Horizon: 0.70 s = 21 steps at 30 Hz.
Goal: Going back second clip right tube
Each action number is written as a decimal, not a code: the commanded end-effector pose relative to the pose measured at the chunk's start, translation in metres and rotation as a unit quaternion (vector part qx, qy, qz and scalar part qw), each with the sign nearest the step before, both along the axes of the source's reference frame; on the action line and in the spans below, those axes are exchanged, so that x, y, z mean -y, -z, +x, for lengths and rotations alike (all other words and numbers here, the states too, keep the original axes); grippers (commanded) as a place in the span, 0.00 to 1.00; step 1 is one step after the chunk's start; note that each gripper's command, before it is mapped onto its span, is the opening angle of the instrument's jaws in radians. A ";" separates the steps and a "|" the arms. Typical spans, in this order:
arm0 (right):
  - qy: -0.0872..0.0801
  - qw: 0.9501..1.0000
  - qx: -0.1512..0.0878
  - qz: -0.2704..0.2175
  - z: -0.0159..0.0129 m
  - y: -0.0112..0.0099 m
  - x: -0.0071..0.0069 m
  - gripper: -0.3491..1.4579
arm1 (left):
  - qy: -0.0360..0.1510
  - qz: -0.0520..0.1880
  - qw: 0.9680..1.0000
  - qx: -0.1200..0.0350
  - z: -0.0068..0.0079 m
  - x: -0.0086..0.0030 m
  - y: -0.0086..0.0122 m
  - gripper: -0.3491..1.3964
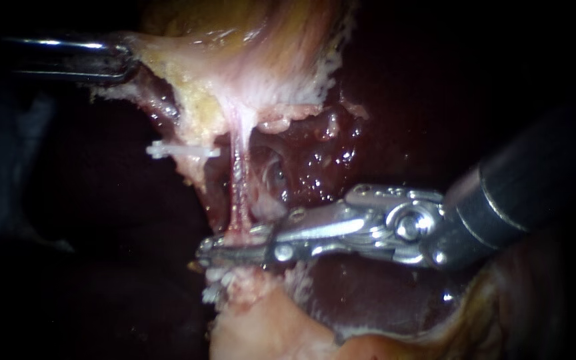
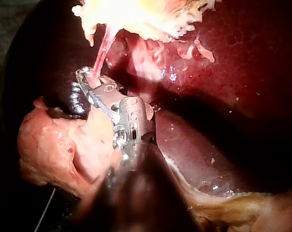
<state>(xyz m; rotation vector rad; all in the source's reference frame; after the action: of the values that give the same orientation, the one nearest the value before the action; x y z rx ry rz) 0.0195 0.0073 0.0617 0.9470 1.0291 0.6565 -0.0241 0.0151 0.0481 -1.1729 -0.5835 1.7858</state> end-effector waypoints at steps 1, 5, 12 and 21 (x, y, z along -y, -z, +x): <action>0.000 1.000 0.000 0.001 0.0000 0.0000 0.0000 0.00 | 0.000 0.000 1.000 0.000 0.0000 0.0000 0.0000 0.00; -0.005 1.000 -0.007 0.002 0.0000 -0.0002 0.0000 0.19 | 0.000 0.000 1.000 0.000 0.0000 0.0000 0.0000 0.00; -0.019 0.999 -0.028 -0.010 0.0004 -0.0011 0.0003 0.43 | 0.000 0.000 1.000 0.000 0.0000 0.0000 0.0000 0.00; -0.007 0.987 -0.008 -0.162 -0.0001 -0.0026 -0.0006 0.46 | 0.000 0.000 1.000 0.000 0.0000 0.0001 0.0000 0.00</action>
<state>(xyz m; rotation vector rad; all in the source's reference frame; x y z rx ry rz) 0.0191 0.0080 0.0645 0.6247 1.1155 0.4541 -0.0240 0.0151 0.0481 -1.1726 -0.5828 1.7854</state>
